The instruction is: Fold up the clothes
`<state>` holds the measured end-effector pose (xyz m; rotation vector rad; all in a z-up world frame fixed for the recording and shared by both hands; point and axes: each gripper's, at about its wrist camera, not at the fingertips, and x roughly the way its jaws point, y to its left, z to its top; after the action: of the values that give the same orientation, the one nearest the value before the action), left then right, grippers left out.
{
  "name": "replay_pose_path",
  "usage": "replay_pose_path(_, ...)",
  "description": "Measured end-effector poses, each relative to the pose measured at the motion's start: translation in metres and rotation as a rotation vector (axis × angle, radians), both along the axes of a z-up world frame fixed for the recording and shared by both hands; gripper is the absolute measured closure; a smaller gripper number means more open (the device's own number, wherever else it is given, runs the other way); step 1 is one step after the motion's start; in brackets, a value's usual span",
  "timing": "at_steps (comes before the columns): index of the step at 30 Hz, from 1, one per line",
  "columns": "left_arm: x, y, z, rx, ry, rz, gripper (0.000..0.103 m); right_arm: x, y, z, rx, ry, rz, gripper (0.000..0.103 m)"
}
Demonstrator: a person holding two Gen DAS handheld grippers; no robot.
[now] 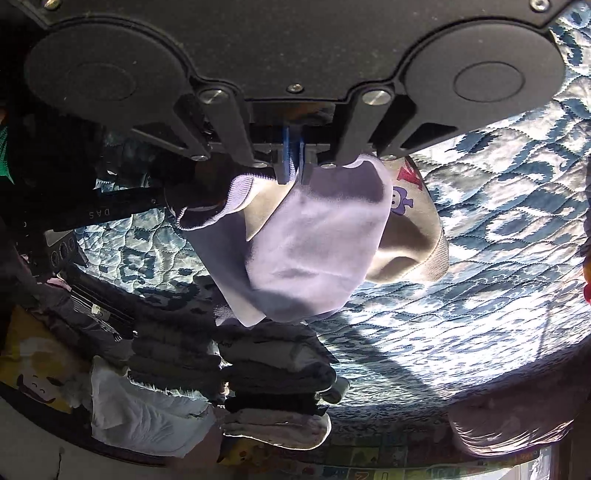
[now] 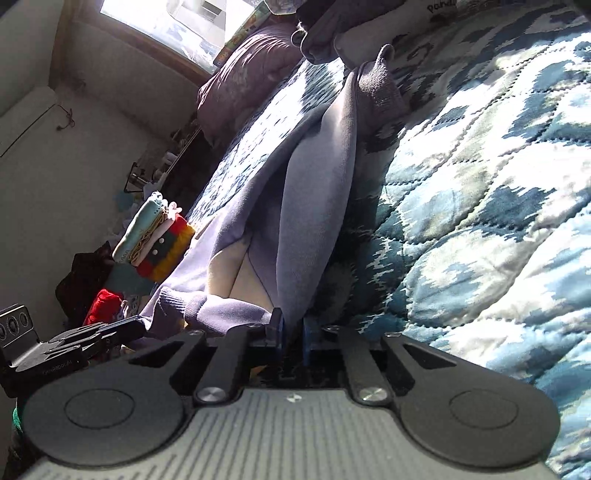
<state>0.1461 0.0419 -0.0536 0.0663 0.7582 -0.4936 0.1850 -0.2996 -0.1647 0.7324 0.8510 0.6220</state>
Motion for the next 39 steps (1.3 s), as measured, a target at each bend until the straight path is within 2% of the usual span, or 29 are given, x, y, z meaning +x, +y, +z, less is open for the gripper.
replay_pose_path(8,-0.07,0.0,-0.025,-0.007,-0.005,-0.024,0.102,-0.033,0.008,0.01,-0.037,-0.024,0.019,0.099)
replay_pose_path(14,-0.084,-0.01,-0.054,-0.004,0.052,-0.044,0.103,-0.059,0.023,0.002,-0.154,0.012,0.062,0.1)
replay_pose_path(18,-0.088,-0.021,-0.072,0.028,0.082,-0.063,0.103,-0.066,0.013,0.006,-0.124,-0.012,0.038,0.1)
replay_pose_path(21,-0.094,-0.028,-0.077,0.064,0.083,-0.1,0.103,-0.062,0.002,0.009,-0.083,-0.02,-0.016,0.095)
replay_pose_path(23,-0.099,-0.026,-0.072,0.063,0.085,-0.13,0.097,-0.055,-0.007,0.01,-0.048,-0.02,-0.068,0.089)
replay_pose_path(25,-0.1,-0.02,-0.058,0.026,0.081,-0.142,0.072,-0.045,-0.012,0.011,-0.03,-0.029,-0.103,0.069)
replay_pose_path(26,-0.099,-0.015,-0.048,-0.005,0.069,-0.132,0.071,-0.038,-0.014,0.011,-0.026,-0.034,-0.117,0.065)
replay_pose_path(27,-0.095,-0.01,-0.038,-0.042,0.061,-0.114,0.07,-0.03,-0.015,0.011,-0.023,-0.038,-0.131,0.063)
replay_pose_path(30,-0.07,0.0,-0.012,-0.12,0.017,-0.03,0.054,-0.008,-0.016,0.008,0.003,-0.032,-0.166,0.062)
replay_pose_path(32,-0.046,0.003,-0.002,-0.165,0.013,0.028,0.053,0.007,-0.016,0.004,0.023,-0.025,-0.191,0.058)
replay_pose_path(36,0.015,0.006,0.001,-0.225,0.027,0.13,0.053,0.021,-0.012,0.002,0.035,-0.018,-0.222,0.058)
replay_pose_path(39,0.06,0.006,0.0,-0.254,0.038,0.198,0.053,0.028,-0.008,0.002,0.038,-0.017,-0.239,0.051)
